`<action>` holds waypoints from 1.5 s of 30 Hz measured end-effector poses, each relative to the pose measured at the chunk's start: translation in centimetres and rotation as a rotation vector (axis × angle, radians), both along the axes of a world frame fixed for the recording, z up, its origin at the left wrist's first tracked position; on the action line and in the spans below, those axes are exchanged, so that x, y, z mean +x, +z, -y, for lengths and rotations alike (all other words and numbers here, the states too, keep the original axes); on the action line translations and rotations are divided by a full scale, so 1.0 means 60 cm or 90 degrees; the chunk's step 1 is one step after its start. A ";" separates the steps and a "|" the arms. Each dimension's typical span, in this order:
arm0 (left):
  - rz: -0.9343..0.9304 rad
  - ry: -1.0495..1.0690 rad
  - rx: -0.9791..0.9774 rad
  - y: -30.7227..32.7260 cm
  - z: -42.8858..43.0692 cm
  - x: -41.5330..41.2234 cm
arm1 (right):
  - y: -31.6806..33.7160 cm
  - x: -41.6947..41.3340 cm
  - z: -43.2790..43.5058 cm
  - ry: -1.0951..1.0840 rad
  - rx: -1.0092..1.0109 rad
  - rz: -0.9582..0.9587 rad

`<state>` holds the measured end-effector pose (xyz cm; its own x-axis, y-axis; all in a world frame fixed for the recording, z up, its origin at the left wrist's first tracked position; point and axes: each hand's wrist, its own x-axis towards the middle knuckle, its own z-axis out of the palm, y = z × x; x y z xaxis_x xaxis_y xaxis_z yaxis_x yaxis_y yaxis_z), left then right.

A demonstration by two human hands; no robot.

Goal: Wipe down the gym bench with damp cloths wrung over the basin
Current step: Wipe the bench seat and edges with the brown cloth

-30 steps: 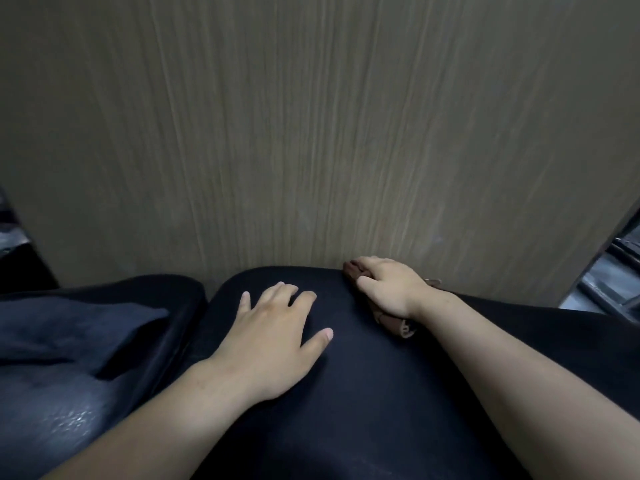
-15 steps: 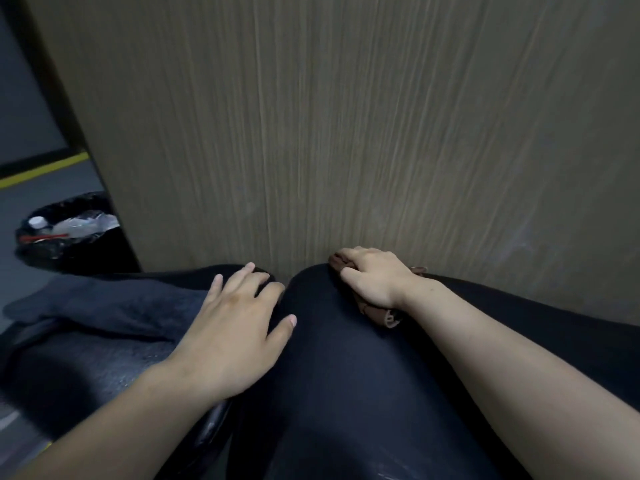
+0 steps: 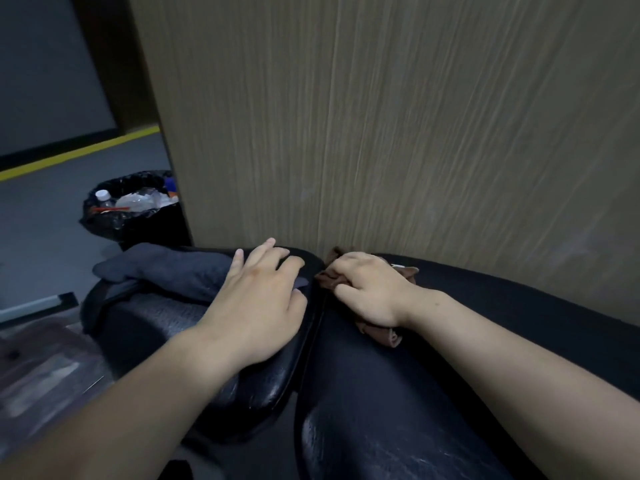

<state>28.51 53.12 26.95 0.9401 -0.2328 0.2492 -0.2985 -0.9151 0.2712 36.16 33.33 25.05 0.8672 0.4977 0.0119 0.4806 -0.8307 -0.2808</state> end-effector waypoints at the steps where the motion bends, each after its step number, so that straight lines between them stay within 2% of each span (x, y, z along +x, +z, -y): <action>1: -0.001 0.000 -0.005 0.000 -0.004 -0.002 | -0.002 -0.009 0.000 0.007 0.006 0.003; 10: -0.023 -0.018 -0.015 0.002 -0.017 -0.022 | -0.005 -0.113 -0.009 0.075 0.036 0.019; 18: -0.042 -0.070 0.026 -0.016 -0.026 -0.049 | 0.010 -0.184 -0.034 0.048 -0.019 0.036; 21: -0.042 -0.080 0.022 -0.017 -0.037 -0.058 | 0.021 -0.206 -0.041 0.060 -0.048 -0.005; 25: -0.040 -0.081 0.009 -0.011 -0.047 -0.070 | 0.064 -0.193 -0.030 0.053 -0.062 -0.151; 27: -0.036 -0.079 0.005 -0.008 -0.050 -0.076 | 0.078 -0.185 -0.022 0.053 -0.075 -0.176; 30: -0.035 -0.077 0.000 -0.004 -0.055 -0.084 | 0.069 -0.188 -0.023 0.018 -0.047 -0.123; 34: -0.036 -0.082 -0.002 0.001 -0.057 -0.095 | 0.031 -0.210 -0.059 -0.028 -0.084 0.058; 35: -0.034 -0.083 -0.003 0.003 -0.057 -0.097 | 0.022 -0.215 -0.069 -0.039 -0.083 0.072; 40: -0.031 -0.082 -0.005 0.007 -0.059 -0.106 | 0.002 -0.238 -0.088 -0.126 -0.054 -0.065; 45: -0.044 -0.082 0.008 0.006 -0.059 -0.113 | 0.005 -0.260 -0.095 -0.142 -0.135 -0.029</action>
<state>21.73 56.68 27.34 0.9167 -0.3557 0.1818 -0.3953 -0.8735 0.2842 20.58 39.06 25.34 0.9524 0.2827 -0.1141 0.2712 -0.9566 -0.1065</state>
